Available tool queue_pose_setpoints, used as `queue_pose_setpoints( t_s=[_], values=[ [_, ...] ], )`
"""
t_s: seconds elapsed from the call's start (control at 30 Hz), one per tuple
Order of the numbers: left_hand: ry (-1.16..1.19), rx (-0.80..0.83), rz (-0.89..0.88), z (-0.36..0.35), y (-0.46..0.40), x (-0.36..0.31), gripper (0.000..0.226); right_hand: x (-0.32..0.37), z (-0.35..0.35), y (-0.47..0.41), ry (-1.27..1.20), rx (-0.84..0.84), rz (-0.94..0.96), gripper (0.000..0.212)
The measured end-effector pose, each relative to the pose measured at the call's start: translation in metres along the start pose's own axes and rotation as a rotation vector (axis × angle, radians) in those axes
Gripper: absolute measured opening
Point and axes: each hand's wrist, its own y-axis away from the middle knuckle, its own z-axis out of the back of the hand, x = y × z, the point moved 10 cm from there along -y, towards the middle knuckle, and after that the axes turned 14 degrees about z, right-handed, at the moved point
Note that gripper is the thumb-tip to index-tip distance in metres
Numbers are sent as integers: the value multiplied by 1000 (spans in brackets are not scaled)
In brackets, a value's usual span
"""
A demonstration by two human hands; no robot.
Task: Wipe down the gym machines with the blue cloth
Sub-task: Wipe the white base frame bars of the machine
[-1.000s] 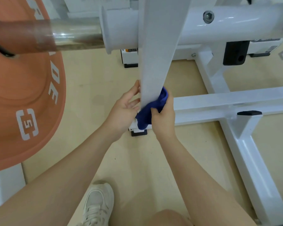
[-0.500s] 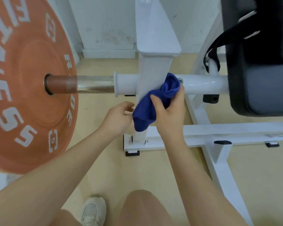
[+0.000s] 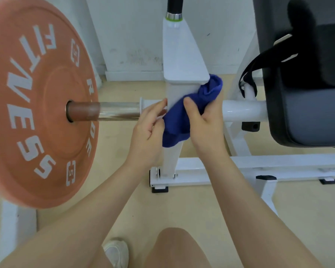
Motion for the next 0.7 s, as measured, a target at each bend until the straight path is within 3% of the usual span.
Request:
queue_pose_setpoints(
  t_s=[0.1,0.17,0.23,0.4,0.5,0.6,0.7],
  values=[
    [46,24,26,-4,-1,7,49,-36,-3,20,-97,-6,-159,34],
    [123,24,57,-3,-1,10,50,-70,0,51,-73,31,-347,32],
    [156,14,69,-2,-2,12,50,-78,3,62,-33,57,-416,32],
    [132,19,74,-3,-4,17,49,-11,1,6,-145,-57,-62,34],
    [112,27,95,-3,-5,22,49,-14,-2,8,-93,-65,8,33],
    [82,47,80,-6,-3,20,54,-74,2,45,24,-30,-179,36],
    [57,72,63,-10,0,16,57,-134,4,91,162,133,-474,40]
  ],
)
